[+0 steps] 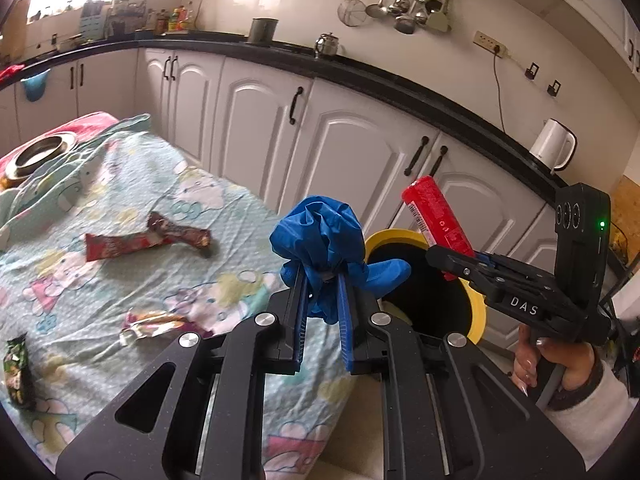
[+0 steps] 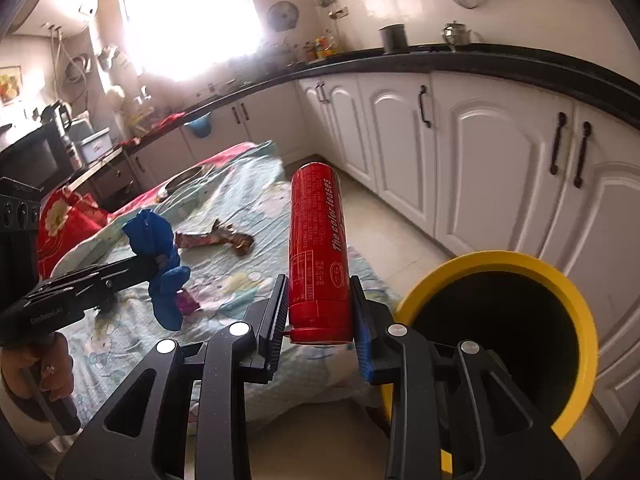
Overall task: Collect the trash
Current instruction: 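Carry the blue bag and red can over the yellow bin with both grippers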
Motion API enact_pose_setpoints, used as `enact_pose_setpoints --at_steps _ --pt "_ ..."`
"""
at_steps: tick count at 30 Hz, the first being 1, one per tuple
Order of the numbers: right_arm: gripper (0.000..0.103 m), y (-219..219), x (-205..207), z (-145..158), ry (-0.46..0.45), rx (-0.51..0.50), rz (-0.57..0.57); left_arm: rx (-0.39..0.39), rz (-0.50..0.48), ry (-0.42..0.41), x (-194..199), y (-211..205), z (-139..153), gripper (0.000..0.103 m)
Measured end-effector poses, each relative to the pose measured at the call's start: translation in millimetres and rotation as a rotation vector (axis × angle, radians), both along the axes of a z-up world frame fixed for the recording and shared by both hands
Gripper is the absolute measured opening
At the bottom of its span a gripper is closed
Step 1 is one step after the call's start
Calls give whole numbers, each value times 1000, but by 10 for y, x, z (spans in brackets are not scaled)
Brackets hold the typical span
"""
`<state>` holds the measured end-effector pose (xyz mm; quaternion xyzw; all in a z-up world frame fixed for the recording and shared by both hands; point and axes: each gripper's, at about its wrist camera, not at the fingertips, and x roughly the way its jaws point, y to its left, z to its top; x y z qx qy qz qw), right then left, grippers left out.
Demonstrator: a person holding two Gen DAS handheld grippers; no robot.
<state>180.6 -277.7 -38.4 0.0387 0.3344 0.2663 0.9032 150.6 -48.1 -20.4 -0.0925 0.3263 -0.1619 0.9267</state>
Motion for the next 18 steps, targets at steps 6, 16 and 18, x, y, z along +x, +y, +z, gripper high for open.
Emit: enact_pose_setpoints --at_steps 6,16,18 --pt "28 -272 -36 42 -11 19 -61 -3 -32 -10 56 -178 38 9" --pt "28 -678 -44 39 -4 40 -152 2 -98 -21 169 -538 59 9" --pt "28 -749 -48 27 -1 46 -171 3 -109 -21 191 -599 59 9"
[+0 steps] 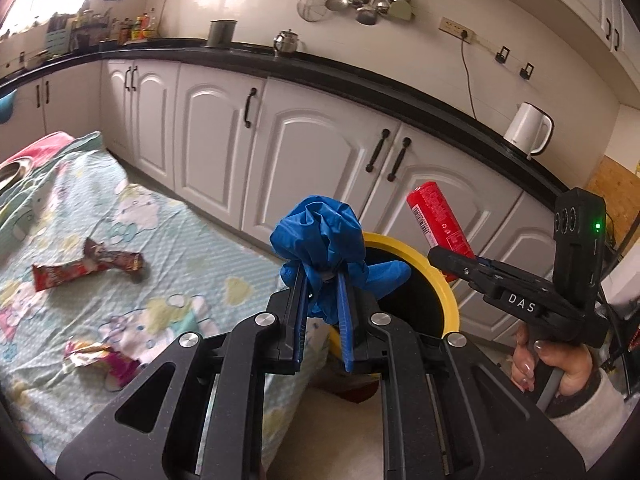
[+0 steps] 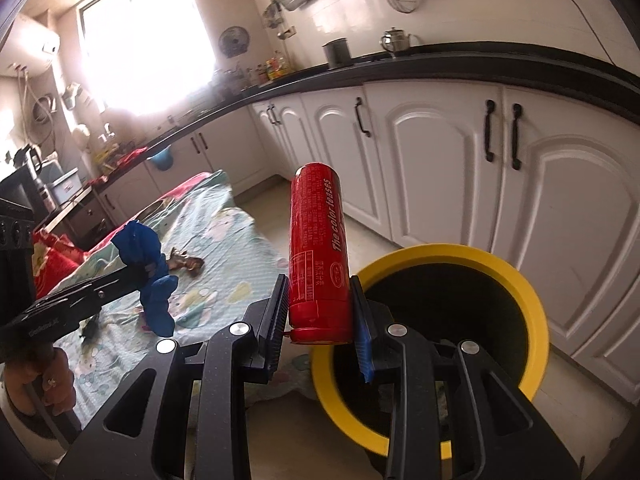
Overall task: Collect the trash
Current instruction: 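Carry the blue bag and red can over the yellow bin with both grippers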
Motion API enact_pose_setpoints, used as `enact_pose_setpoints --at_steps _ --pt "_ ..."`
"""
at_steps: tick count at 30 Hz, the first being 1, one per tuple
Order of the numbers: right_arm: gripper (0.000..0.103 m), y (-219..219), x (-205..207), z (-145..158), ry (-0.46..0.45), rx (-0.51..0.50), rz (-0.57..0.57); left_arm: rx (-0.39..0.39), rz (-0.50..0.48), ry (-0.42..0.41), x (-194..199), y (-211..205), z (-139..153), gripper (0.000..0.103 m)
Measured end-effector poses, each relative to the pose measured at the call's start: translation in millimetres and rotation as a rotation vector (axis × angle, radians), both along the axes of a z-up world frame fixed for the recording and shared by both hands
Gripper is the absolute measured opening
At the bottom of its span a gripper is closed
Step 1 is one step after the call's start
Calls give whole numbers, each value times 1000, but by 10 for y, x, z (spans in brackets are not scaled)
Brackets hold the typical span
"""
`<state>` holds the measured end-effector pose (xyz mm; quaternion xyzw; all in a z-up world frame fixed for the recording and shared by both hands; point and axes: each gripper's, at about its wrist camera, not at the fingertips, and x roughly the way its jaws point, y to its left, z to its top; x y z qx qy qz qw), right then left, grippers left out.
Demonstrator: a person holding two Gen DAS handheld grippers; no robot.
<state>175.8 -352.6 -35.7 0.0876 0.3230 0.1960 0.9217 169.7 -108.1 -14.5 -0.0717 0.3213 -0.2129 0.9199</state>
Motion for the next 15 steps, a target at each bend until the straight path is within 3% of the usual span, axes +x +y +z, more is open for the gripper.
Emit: enact_pose_setpoints --at_steps 15 --pt "28 -466 -60 -143 30 23 -111 24 -79 14 170 -499 -71 9"
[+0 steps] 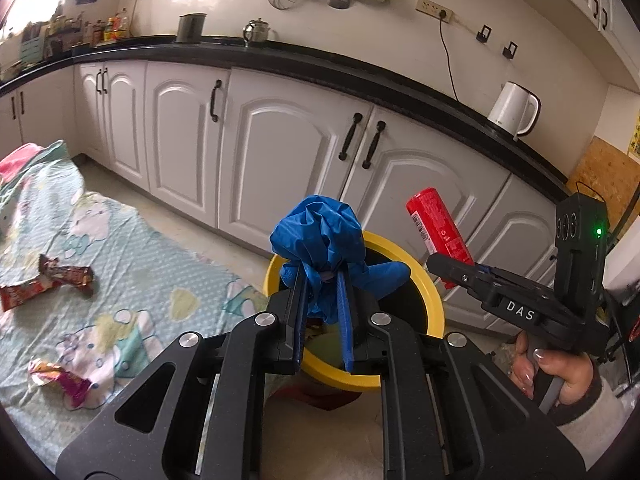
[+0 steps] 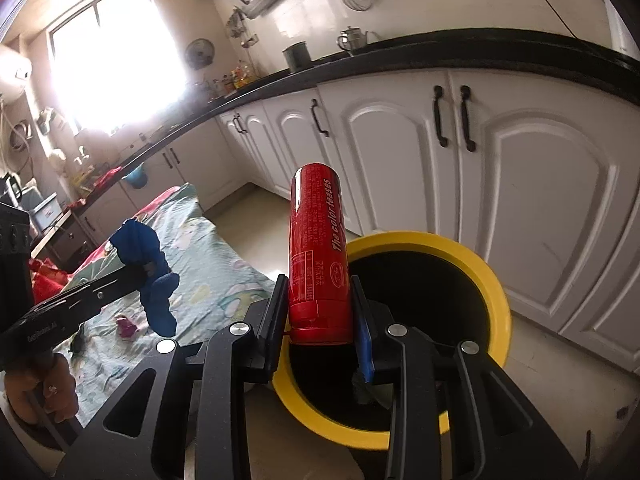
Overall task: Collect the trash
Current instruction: 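Carry the blue bag and red can over the yellow bin with both grippers, then open both grippers to drop the blue bag and red can into the bin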
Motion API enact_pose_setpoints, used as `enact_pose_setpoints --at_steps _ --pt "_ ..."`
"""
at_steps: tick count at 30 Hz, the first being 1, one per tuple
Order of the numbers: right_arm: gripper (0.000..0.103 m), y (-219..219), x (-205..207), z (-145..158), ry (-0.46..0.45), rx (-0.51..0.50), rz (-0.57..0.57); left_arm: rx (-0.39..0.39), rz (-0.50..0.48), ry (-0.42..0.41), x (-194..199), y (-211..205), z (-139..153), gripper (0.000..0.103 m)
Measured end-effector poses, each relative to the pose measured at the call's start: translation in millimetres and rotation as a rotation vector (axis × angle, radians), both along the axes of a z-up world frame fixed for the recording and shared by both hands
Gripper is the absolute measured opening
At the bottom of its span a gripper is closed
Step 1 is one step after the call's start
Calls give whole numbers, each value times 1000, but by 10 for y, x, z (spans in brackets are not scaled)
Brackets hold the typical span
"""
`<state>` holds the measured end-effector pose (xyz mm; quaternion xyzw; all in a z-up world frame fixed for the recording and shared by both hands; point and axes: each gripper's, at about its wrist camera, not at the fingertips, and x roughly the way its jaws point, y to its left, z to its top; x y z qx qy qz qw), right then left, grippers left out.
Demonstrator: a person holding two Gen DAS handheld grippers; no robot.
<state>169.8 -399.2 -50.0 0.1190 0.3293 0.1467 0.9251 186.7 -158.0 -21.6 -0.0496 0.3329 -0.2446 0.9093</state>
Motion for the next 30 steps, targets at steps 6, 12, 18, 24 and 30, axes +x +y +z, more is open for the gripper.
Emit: enact_pose_setpoints --at_steps 6,12,18,24,30 --pt "28 -142 -40 -77 20 16 -36 16 -27 4 82 -200 -45 9" --pt "29 -254 -68 -157 36 26 -62 23 -45 17 155 -352 -120 9" --pt "29 -340 -68 -255 61 27 -81 37 -53 32 219 -453 -215 9" --pt "29 -391 -71 -339 87 34 -97 41 -59 55 282 -532 -311 9" --pt "29 -433 -58 -417 113 35 -114 41 -69 80 350 -618 -404 9"
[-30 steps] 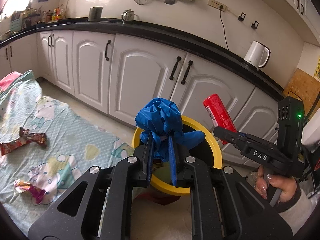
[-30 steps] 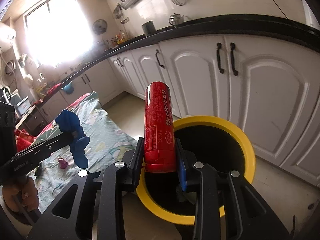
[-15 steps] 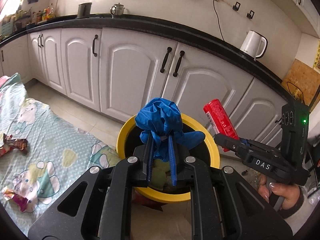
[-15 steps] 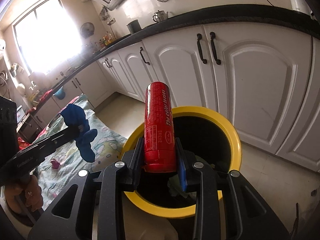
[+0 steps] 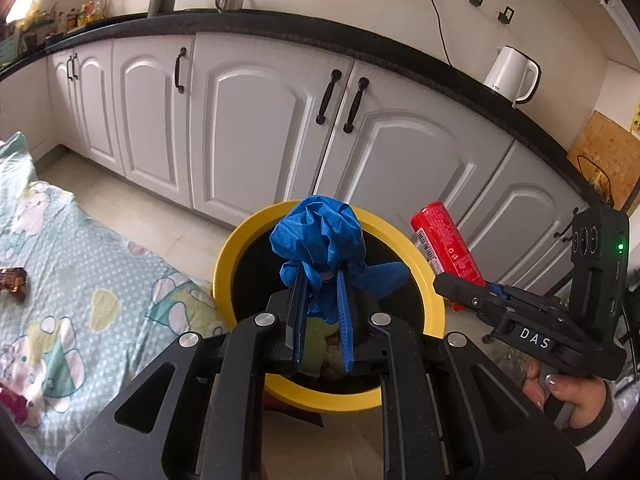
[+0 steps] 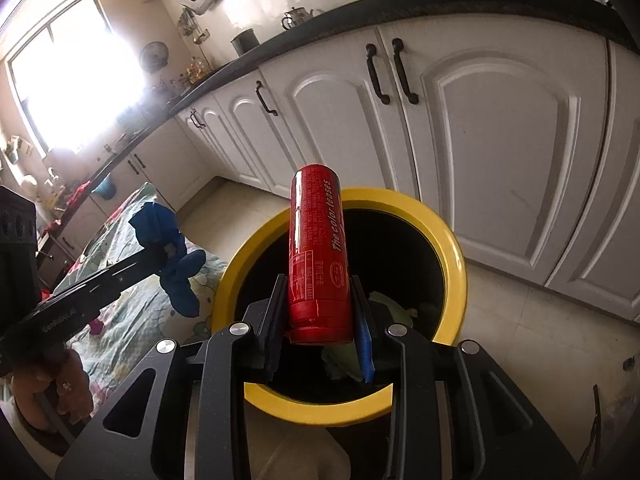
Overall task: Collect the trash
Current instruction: 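Open both grippers to drop the blue bag and red can into the bin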
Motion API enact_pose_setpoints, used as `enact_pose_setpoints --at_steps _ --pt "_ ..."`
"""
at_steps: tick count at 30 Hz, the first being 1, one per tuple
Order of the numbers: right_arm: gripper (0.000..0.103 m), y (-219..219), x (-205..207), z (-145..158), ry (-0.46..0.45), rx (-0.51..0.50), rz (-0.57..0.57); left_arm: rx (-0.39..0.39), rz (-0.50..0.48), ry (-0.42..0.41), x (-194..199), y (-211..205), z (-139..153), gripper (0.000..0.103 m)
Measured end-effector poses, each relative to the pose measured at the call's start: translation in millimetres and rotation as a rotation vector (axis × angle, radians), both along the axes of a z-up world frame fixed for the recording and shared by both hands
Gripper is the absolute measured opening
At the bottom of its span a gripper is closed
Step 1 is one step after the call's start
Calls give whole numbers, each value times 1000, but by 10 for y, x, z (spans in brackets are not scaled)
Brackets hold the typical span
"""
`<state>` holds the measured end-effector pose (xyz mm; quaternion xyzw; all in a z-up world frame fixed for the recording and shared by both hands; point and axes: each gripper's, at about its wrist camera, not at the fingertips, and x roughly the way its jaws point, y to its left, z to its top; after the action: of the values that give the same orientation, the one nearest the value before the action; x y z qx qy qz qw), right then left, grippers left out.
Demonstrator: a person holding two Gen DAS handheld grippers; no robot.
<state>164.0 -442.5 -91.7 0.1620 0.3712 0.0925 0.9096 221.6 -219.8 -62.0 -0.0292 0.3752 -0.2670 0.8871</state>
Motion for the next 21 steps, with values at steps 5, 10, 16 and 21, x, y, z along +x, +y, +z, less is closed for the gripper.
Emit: enact_pose_setpoints --at_steps 5,10,16,21 --pt "29 -25 10 -49 18 1 -15 2 -9 14 36 -32 -84 9" --pt "29 -47 20 -108 42 5 -31 -3 -9 32 94 -63 -144 9" --pt "30 -93 17 -123 49 8 -58 4 3 41 130 -69 -174 31" --pt "33 -150 -6 -98 37 7 -87 5 19 39 136 -23 -173 53"
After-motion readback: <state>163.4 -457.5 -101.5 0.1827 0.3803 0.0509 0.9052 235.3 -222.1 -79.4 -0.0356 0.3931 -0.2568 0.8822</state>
